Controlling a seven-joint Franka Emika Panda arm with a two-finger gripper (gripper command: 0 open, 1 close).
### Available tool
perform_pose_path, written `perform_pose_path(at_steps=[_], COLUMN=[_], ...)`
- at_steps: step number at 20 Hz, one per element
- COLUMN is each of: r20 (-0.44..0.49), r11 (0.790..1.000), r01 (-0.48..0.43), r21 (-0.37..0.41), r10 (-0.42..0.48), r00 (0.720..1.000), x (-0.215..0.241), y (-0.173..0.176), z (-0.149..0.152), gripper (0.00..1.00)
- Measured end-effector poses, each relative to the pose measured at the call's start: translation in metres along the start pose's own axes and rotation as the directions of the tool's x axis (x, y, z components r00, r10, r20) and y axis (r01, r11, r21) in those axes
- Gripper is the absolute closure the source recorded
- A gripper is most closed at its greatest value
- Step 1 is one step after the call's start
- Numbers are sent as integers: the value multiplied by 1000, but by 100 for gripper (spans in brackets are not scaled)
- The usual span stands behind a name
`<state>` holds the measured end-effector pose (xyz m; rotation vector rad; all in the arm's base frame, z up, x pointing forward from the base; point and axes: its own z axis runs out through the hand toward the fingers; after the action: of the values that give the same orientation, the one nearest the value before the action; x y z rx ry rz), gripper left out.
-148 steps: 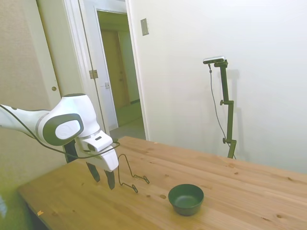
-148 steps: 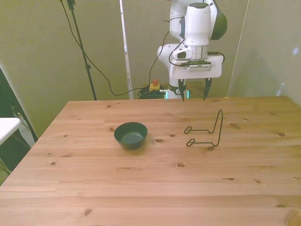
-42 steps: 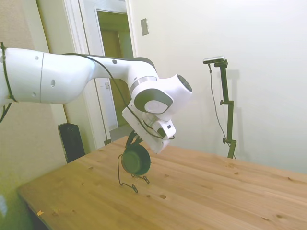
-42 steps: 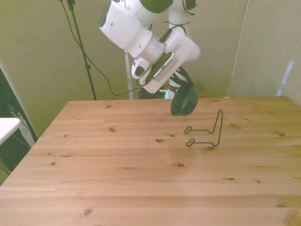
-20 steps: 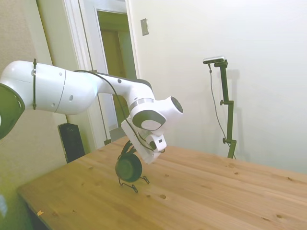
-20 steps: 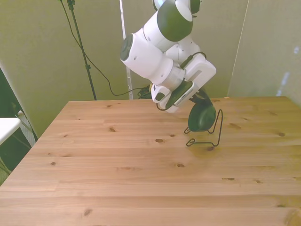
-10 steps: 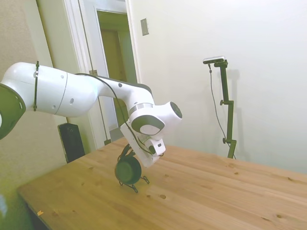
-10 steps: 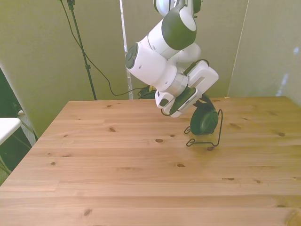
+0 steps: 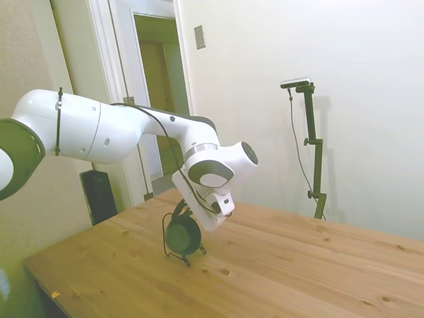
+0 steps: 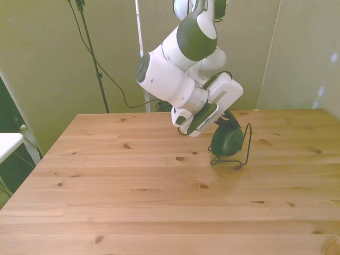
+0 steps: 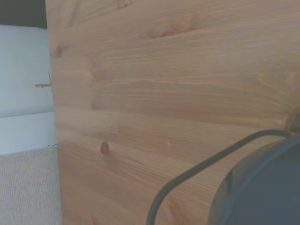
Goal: Load the bowl
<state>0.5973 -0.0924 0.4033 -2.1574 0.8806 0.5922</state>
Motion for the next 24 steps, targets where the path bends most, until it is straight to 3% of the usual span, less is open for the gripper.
perform_pose_path(at_steps=[8, 23, 24], r20=[7, 27, 25], r11=[1000, 999, 998], r01=[27, -43, -53], r21=[-14, -13, -15], r10=[-27, 43, 53], r00=[1000, 999, 998], x=[-11, 5, 5], y=[-12, 2, 1], z=[6, 5, 5], gripper=[100, 100, 0])
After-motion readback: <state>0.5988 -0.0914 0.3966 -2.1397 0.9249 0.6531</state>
